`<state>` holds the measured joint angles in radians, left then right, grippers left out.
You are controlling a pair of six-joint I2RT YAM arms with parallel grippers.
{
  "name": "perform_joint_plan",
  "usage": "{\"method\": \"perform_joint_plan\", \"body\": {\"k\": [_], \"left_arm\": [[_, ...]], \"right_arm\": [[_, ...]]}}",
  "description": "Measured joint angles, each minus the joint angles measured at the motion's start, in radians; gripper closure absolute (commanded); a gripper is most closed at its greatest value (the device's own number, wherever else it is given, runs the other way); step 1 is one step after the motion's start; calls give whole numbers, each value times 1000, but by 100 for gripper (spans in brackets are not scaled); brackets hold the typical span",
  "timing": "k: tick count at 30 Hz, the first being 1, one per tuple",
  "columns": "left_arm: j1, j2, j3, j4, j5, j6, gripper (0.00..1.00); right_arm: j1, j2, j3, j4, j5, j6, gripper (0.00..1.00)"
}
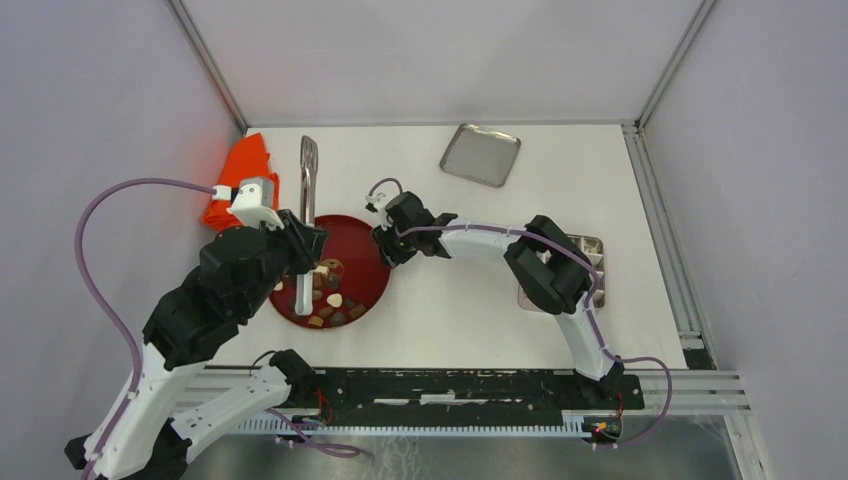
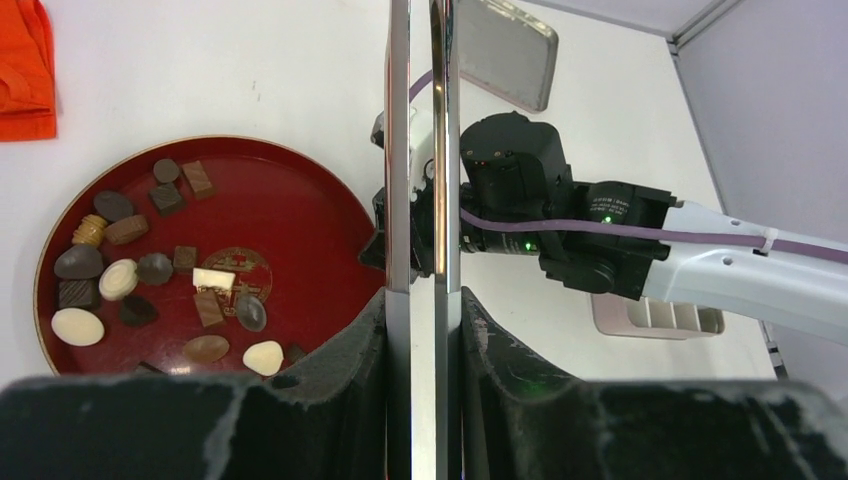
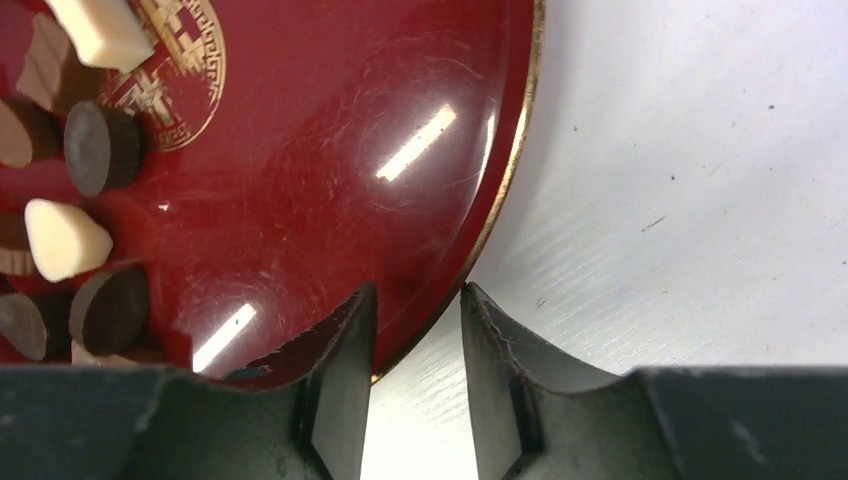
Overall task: Pack the chocolate
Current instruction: Move the plate to the center of the board, then pick up the fake chocolate from the plate.
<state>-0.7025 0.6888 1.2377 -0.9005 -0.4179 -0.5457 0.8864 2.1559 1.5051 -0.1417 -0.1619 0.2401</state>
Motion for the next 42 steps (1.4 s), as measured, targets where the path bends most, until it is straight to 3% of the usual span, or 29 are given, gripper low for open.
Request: {"method": "perform_joint_plan", "body": {"k": [5, 11, 17, 26, 31, 36, 42], "left_arm": [[0, 6, -17, -11, 0, 0, 91], [0, 10, -35, -10, 2, 0, 90], [0, 18, -56, -8, 11, 0, 90], [0, 39, -111, 61, 87, 0, 91], [0, 45, -209, 138, 186, 0, 91], [0, 70, -285, 180, 263, 0, 91], [0, 118, -319, 222, 346, -3, 90]], "right_arm": [[0, 35, 42, -19, 38, 53, 69], [-25, 41, 44, -15, 63, 179, 88], [-98, 6, -10, 5, 85, 225, 92], [-224, -80, -107, -29, 119, 108, 92], [-332, -100, -126, -55, 119, 17, 89], [-417, -109, -126, -86, 111, -101, 79], [-486, -117, -126, -129, 26, -238, 38]]}}
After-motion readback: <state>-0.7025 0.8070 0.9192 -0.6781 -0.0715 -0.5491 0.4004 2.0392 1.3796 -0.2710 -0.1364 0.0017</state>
